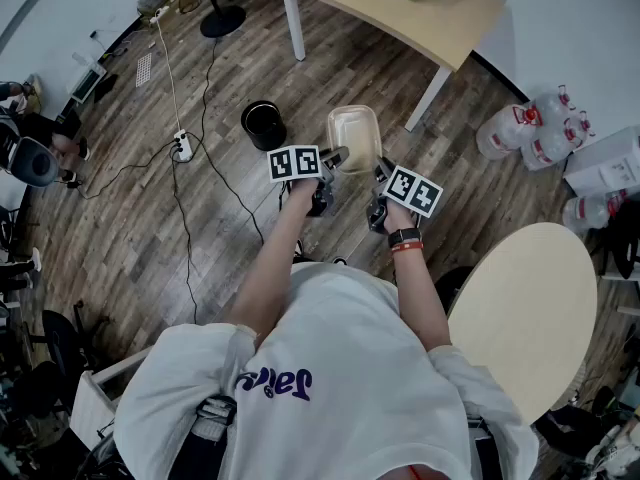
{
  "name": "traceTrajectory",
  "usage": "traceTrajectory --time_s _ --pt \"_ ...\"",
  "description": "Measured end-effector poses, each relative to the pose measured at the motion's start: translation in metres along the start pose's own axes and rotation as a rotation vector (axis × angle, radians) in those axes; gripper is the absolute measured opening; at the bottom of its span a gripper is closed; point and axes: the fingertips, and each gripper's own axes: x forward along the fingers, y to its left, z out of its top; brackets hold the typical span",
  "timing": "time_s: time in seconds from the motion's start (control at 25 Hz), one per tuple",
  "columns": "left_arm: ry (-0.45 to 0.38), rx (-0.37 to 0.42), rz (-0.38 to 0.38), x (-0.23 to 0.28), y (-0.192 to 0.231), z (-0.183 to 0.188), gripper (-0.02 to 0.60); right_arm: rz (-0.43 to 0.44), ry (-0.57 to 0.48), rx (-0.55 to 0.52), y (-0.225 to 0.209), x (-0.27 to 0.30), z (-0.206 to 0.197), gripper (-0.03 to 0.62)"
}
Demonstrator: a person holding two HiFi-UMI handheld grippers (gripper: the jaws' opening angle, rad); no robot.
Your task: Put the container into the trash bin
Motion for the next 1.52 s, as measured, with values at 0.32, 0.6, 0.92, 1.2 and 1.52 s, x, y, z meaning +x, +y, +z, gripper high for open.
traceTrajectory --time_s 0.32,0.6,0.92,1.2,1.52 --pt "-0.011 -0.042 0.027 0.002 -0.004 -0.01 0.195 0.07 0.007 0.007 -0.008 -0.007 -0.002 0.1" --pt "-0.056 -0.098 0.026 0.002 0.027 0.014 0.195 0.123 -0.013 -0.015 0.008 0.029 0.002 0.101" --pt "-0.049 -0.094 0.006 0.042 0.065 0.094 0.195 0.068 -0.005 -0.009 0.018 0.11 0.048 0.1" --pt "-0.049 -0.139 -0.008 0.061 0.097 0.164 0.195 0.022 0.009 -0.028 0.044 0.175 0.088 0.1" --pt "-0.124 -0.202 -0.001 0.062 0.146 0.225 0.187 0.062 0.046 -0.023 0.072 0.241 0.1 0.104"
